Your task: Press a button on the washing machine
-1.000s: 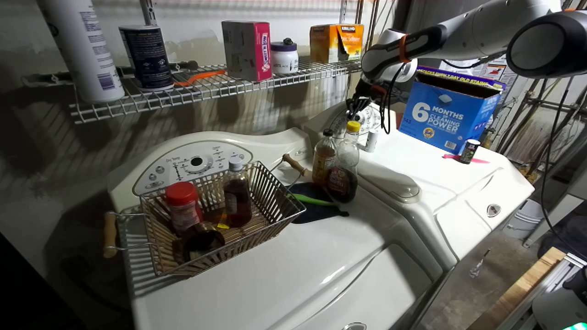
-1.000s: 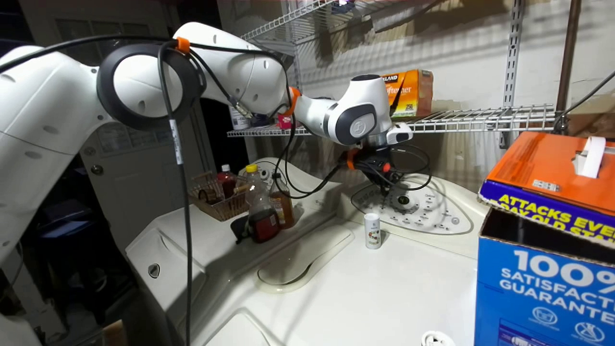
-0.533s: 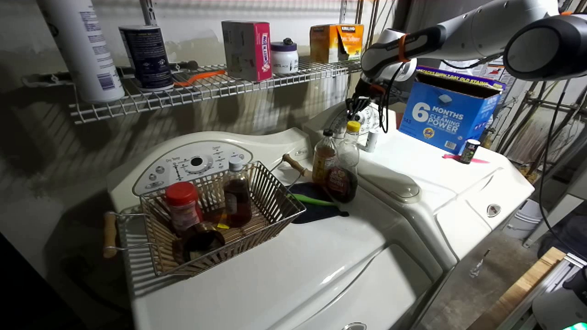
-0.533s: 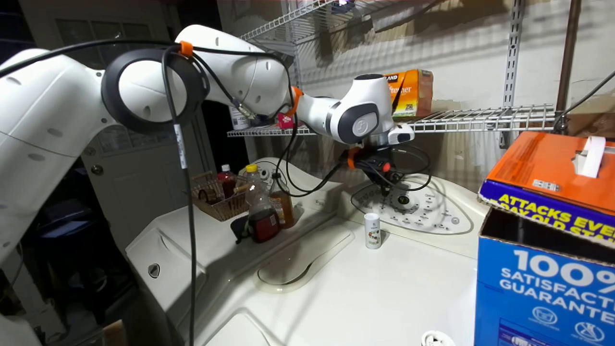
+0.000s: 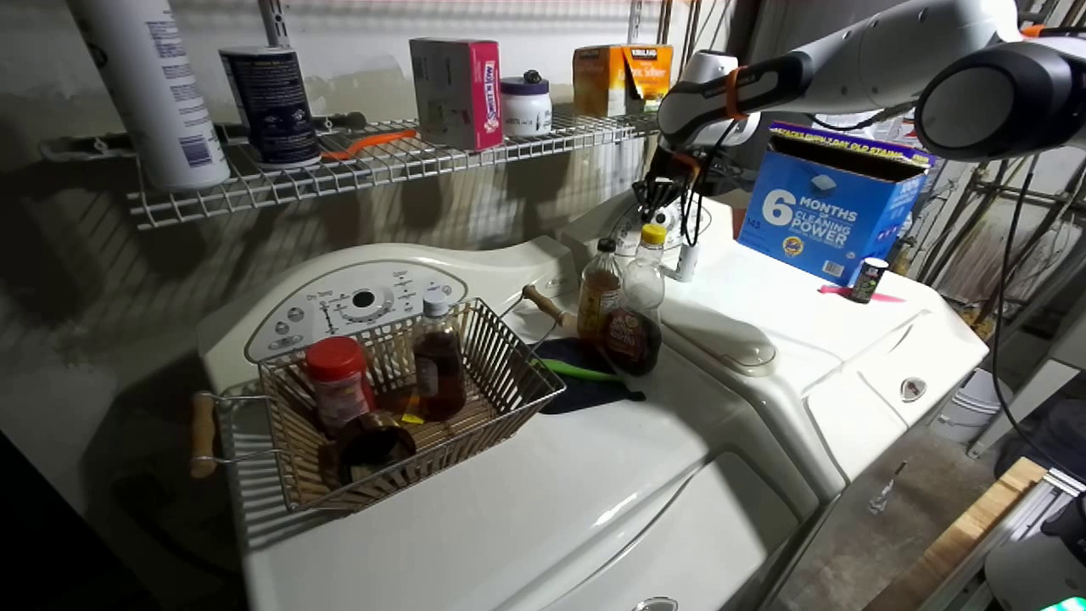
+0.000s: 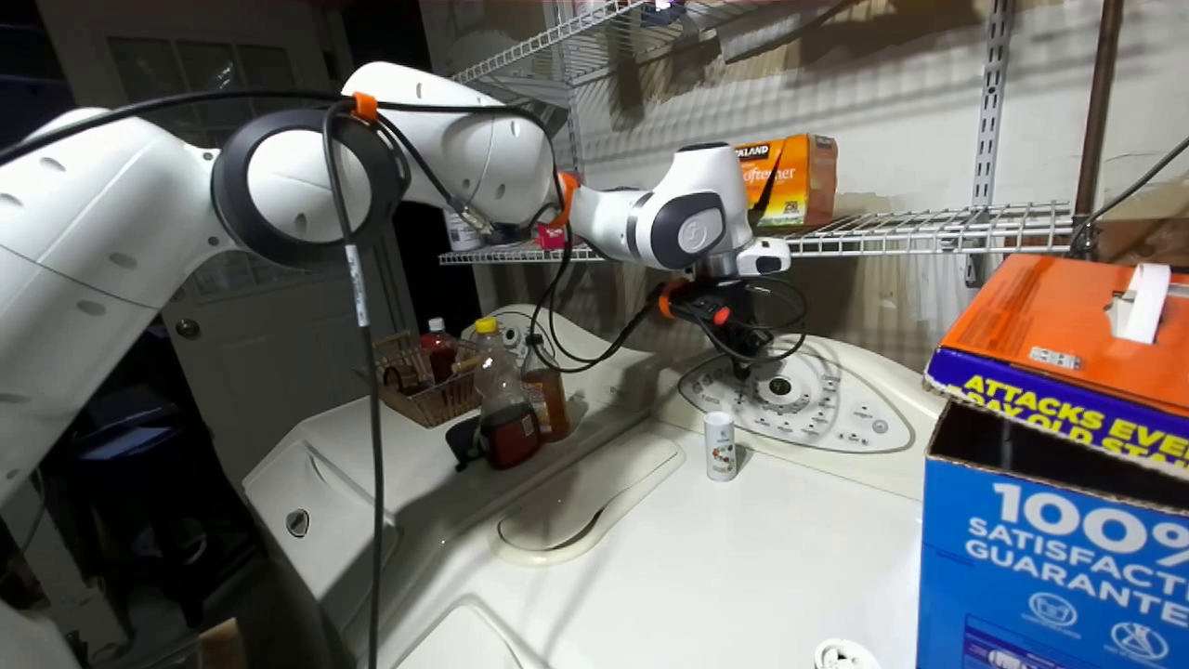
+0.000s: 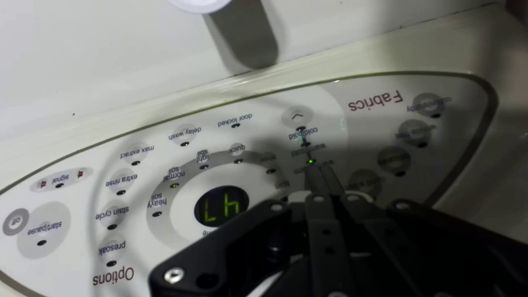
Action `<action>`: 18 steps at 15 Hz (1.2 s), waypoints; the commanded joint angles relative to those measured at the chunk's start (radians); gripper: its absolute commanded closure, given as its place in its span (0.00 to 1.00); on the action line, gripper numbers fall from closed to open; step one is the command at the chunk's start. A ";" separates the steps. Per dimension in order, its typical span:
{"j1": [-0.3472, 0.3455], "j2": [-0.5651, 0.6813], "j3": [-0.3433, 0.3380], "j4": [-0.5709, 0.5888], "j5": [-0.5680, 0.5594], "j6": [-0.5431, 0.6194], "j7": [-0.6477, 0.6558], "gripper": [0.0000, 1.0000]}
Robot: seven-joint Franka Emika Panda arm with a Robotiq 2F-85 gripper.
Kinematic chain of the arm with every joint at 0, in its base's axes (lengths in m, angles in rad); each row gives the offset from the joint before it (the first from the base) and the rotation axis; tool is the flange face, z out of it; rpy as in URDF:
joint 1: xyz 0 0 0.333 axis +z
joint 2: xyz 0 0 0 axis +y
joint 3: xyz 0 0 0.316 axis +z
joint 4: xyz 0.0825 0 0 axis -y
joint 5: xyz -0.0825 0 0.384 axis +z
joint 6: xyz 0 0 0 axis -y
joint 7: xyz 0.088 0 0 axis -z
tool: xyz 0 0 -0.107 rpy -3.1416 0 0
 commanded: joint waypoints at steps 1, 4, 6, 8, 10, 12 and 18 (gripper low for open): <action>0.048 0.091 -0.037 0.113 -0.039 -0.004 0.144 1.00; 0.042 0.075 -0.035 0.107 -0.052 -0.059 0.134 1.00; 0.025 0.037 -0.027 0.070 -0.052 -0.059 0.085 1.00; 0.003 -0.009 -0.003 0.020 -0.035 -0.059 0.012 1.00; -0.006 -0.046 0.004 -0.021 -0.042 -0.055 -0.045 1.00; -0.017 -0.089 0.019 -0.066 -0.038 -0.077 -0.110 1.00; -0.056 -0.290 0.094 -0.305 0.003 -0.228 -0.345 0.47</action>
